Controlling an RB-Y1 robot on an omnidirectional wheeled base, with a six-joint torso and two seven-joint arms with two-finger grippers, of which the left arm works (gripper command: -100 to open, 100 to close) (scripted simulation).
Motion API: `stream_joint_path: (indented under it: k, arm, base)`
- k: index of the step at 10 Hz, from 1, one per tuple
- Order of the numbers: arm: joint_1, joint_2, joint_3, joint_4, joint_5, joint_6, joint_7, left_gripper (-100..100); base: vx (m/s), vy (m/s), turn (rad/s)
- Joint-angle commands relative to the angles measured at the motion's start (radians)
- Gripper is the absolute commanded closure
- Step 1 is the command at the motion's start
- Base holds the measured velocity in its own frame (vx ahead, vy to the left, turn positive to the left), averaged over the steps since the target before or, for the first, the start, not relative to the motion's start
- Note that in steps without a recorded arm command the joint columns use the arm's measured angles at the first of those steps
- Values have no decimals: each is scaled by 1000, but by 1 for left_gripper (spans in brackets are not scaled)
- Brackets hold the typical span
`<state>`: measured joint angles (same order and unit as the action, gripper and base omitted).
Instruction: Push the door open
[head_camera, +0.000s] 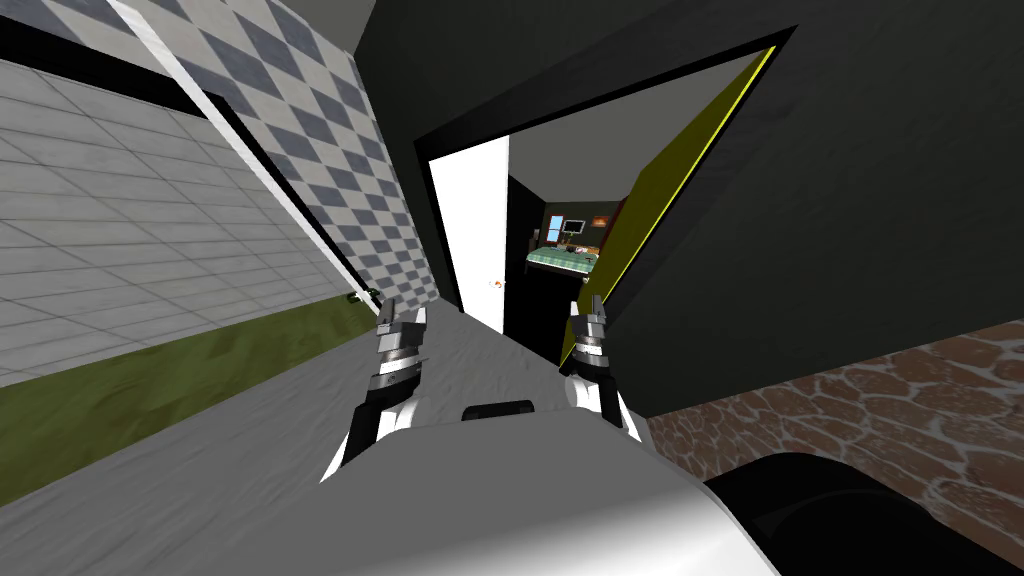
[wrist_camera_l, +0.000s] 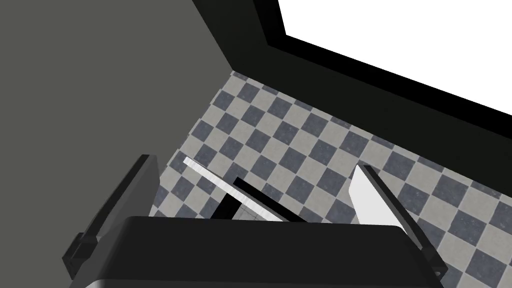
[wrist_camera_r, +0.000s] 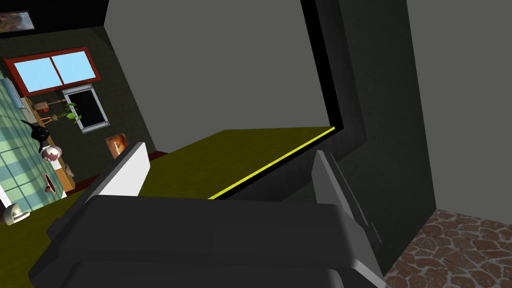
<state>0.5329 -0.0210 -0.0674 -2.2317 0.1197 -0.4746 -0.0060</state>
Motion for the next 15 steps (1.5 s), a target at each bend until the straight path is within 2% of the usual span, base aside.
stream_joint_path:
  k: [1,3,8,14,15]
  arm:
    - [-18,11,-4,40,-1,-8,0,-100]
    - [-30,17,-6,68,-2,-14,0,-100]
    - [-82,40,-17,185,-5,-37,-1,-100]
    - [-155,63,-32,344,-9,-70,-1,-100]
    - [-155,63,-32,349,-9,-70,-1,-100]
  base:
    - [45,17,-54]
    - [92,38,-55]
    - [88,41,-54]
    - [90,43,-66]
    - [57,27,-19]
